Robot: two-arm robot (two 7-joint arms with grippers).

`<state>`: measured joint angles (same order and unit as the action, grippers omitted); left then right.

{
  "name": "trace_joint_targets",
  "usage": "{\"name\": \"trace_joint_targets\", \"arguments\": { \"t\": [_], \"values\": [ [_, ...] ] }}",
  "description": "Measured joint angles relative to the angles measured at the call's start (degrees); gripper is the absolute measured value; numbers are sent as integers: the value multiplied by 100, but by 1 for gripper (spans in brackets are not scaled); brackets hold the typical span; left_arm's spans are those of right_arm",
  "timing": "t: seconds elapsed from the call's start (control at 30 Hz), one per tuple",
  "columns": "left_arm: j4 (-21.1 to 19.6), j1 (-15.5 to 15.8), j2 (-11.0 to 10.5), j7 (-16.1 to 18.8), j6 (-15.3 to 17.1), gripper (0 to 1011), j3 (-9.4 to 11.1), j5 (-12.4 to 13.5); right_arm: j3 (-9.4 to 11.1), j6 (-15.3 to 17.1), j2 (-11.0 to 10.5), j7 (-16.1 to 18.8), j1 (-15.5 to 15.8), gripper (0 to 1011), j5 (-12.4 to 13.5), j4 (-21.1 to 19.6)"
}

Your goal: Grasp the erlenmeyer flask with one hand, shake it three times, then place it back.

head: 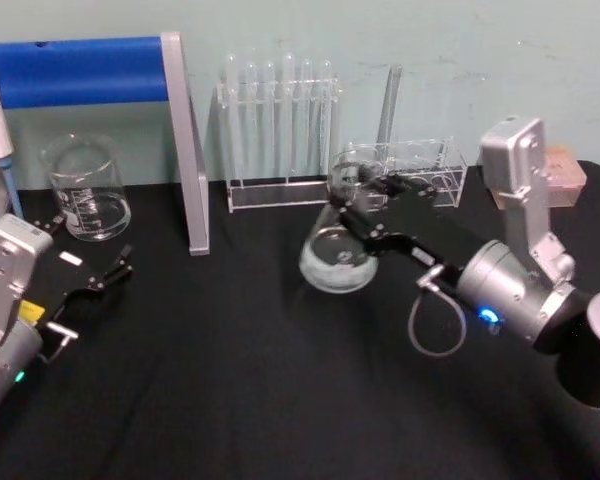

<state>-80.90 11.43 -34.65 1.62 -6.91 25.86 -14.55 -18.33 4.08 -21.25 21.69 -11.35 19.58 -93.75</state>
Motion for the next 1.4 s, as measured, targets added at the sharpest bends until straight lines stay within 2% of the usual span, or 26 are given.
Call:
{"name": "trace_joint_targets", "arguments": {
  "t": [0.3, 0.5, 0.8, 1.13, 1.4],
  "values": [
    [0, 0, 0, 0, 0, 1001, 0, 0, -445, 25, -14, 279, 16, 447, 92, -226],
    [0, 0, 0, 0, 0, 1001, 0, 0, -667, 39, -95, 435, 44, 447, 184, -375],
    [0, 0, 0, 0, 0, 1001, 0, 0, -896, 58, -215, 558, 52, 447, 290, -512],
    [0, 0, 0, 0, 0, 1001, 0, 0, -1009, 59, -271, 551, 12, 447, 342, -531],
    [0, 0, 0, 0, 0, 1001, 0, 0, -892, 38, -277, 373, -36, 447, 363, -417]
  ]
}}
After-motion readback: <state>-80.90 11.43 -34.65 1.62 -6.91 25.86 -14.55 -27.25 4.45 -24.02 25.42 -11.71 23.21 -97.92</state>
